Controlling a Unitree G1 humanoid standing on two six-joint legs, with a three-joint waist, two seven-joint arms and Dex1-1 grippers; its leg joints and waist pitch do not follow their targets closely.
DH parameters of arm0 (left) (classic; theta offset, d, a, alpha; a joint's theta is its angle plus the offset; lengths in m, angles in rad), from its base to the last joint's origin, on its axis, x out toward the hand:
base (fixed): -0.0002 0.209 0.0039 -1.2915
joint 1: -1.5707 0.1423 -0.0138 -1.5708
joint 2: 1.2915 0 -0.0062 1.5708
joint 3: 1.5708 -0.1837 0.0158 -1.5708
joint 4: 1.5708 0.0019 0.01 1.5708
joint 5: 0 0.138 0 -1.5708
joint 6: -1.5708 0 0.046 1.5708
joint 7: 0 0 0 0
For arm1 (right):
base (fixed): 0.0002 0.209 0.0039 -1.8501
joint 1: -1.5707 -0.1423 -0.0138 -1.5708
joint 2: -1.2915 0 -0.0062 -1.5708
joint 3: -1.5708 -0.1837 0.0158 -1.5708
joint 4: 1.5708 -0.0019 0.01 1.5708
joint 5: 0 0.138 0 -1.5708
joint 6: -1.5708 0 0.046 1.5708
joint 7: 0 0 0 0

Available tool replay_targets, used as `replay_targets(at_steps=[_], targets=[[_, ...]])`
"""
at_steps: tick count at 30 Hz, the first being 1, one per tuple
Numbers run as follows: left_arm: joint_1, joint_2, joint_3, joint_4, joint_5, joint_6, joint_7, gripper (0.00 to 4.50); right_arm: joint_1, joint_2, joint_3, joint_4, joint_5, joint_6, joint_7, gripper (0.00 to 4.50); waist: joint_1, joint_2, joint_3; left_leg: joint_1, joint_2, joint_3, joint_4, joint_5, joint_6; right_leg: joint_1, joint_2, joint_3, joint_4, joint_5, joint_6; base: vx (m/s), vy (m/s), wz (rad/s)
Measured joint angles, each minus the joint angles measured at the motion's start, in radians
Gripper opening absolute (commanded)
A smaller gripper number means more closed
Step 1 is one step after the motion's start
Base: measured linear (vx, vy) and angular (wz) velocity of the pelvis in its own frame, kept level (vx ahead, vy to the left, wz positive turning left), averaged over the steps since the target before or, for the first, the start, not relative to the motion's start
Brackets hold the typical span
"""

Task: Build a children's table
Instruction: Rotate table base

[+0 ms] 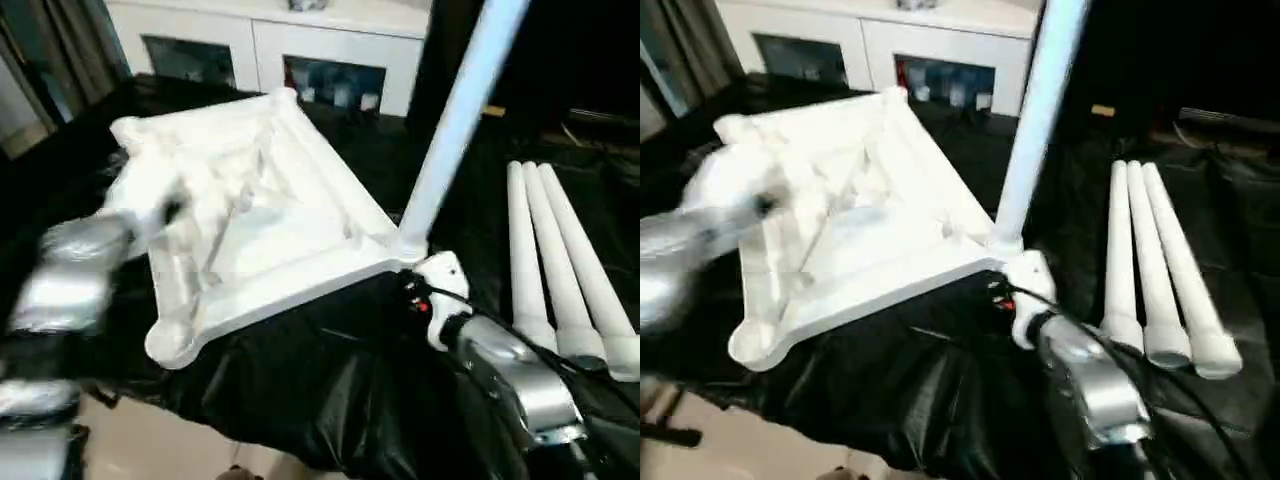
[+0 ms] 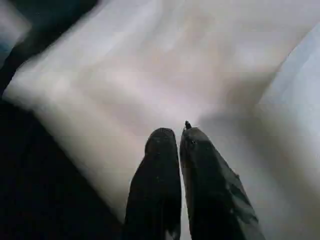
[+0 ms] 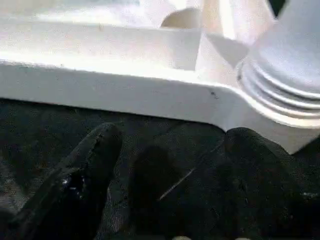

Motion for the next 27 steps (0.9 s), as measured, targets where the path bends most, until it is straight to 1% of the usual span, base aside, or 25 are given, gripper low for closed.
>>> replay_targets(at_steps=[1, 3, 4, 7, 10, 12, 15, 17, 19, 20, 22, 24, 27], targets=[[0.01, 0.004, -0.002, -0.011, 0.012, 0.018, 0.002, 0.02, -0.011, 0.003, 0.004, 0.011, -0.007, 0.0, -0.007, 3.41, 0.01, -0.004, 0.0, -0.001, 0.0, 0.0, 0.002, -0.002, -0.004, 0.001, 0.0, 0.001, 0.0, 0.0, 0.0, 0.0, 0.0, 0.0], [0.017, 0.009, -0.004, -0.034, 0.013, 0.047, 0.0, 0.02, -0.028, 0.011, 0.009, 0.027, -0.017, 0.0, -0.016, 3.18, 0.018, -0.011, 0.001, -0.001, 0.0, 0.001, 0.003, -0.001, -0.005, 0.002, -0.001, 0.003, 0.002, 0.0, 0.0, 0.0, 0.0, 0.0], [0.019, 0.015, -0.016, -0.05, 0.009, 0.073, -0.012, 0.01, -0.044, 0.013, 0.009, 0.051, -0.023, 0.0, -0.019, 3.07, 0.02, -0.015, 0.001, 0.0, 0.0, 0.001, 0.005, -0.001, -0.005, 0.002, -0.001, 0.004, 0.004, 0.0, 0.0, 0.0, 0.0, 0.0], [0.027, 0.009, -0.072, -0.06, -0.007, 0.098, -0.064, 0.0, -0.076, 0.024, 0.009, 0.092, -0.032, 0.002, -0.039, 2.95, 0.019, -0.017, 0.001, 0.001, 0.0, 0.001, 0.009, -0.001, -0.006, 0.002, -0.002, 0.006, 0.01, 0.0, 0.0, 0.0, 0.0, 0.0], [0.03, -0.016, -0.124, -0.05, -0.01, 0.085, -0.095, 0.0, -0.101, 0.039, 0.009, 0.126, -0.039, 0.008, -0.059, 2.62, 0.017, -0.019, 0.003, 0.004, 0.001, 0.0, 0.009, 0.002, -0.01, 0.002, 0.0, 0.006, 0.014, 0.0, 0.0, 0.0, 0.0, 0.0], [0.029, -0.023, -0.142, -0.044, -0.004, 0.071, -0.105, 0.0, -0.115, 0.039, 0.009, 0.139, -0.042, 0.008, -0.063, 2.57, 0.017, -0.019, 0.003, 0.005, 0.001, 0.0, 0.008, 0.004, -0.013, 0.002, 0.0, 0.006, 0.016, 0.0, 0.0, 0.0, 0.0, 0.0], [0.008, -0.016, -0.159, -0.015, 0.016, 0.05, -0.112, 0.0, -0.121, 0.037, 0.009, 0.167, -0.046, -0.001, -0.063, 2.19, 0.016, -0.019, 0.003, 0.006, 0.001, -0.001, 0.007, 0.005, -0.015, 0.002, 0.001, 0.005, 0.017, 0.0, 0.0, 0.0, 0.0, 0.0], [-0.008, 0.0, -0.175, -0.008, 0.016, 0.055, -0.119, 0.0, -0.121, 0.04, 0.01, 0.178, -0.051, -0.003, -0.063, 2.16, 0.016, -0.019, 0.003, 0.006, 0.001, -0.001, 0.007, 0.005, -0.015, 0.002, 0.001, 0.005, 0.016, 0.0, 0.0, 0.0, 0.0, 0.0], [-0.016, 0.012, -0.179, -0.003, 0.015, 0.07, -0.132, 0.0, -0.124, 0.04, 0.01, 0.188, -0.055, -0.007, -0.063, 1.93, 0.015, -0.019, 0.003, 0.006, 0.001, -0.001, 0.007, 0.005, -0.015, 0.002, 0.001, 0.006, 0.016, 0.0, 0.0, 0.0, 0.0, 0.0], [-0.016, 0.036, -0.209, -0.003, 0.024, 0.084, -0.162, 0.0, -0.131, 0.042, 0.011, 0.201, -0.061, -0.011, -0.065, 1.75, 0.013, -0.019, 0.003, 0.006, 0.001, -0.001, 0.007, 0.005, -0.015, 0.002, 0.001, 0.006, 0.016, 0.0, 0.0, 0.0, 0.0, 0.0], [-0.005, 0.07, -0.258, -0.003, 0.042, 0.104, -0.218, 0.0, -0.144, 0.041, 0.011, 0.219, -0.068, -0.014, -0.075, 1.68, 0.008, -0.018, 0.003, 0.006, 0.001, -0.001, 0.006, 0.005, -0.014, 0.001, 0.001, 0.006, 0.016, 0.0, 0.0, 0.0, 0.0, 0.0], [-0.003, 0.073, -0.279, -0.013, 0.042, 0.116, -0.262, 0.0, -0.158, 0.042, 0.011, 0.246, -0.073, -0.023, -0.08, 1.39, 0.007, -0.017, 0.003, 0.007, 0.001, -0.001, 0.006, 0.005, -0.015, 0.002, 0.001, 0.006, 0.016, 0.0, 0.0, 0.0, 0.0, 0.0], [0.007, 0.07, -0.292, -0.032, 0.028, 0.133, -0.312, 0.0, -0.178, 0.045, 0.008, 0.291, -0.073, -0.043, -0.091, 1.27, 0.006, -0.014, 0.003, 0.008, 0.001, -0.001, 0.006, 0.005, -0.015, 0.003, 0.001, 0.006, 0.016, 0.001, -0.001, 0.0, 0.0, 0.0]])
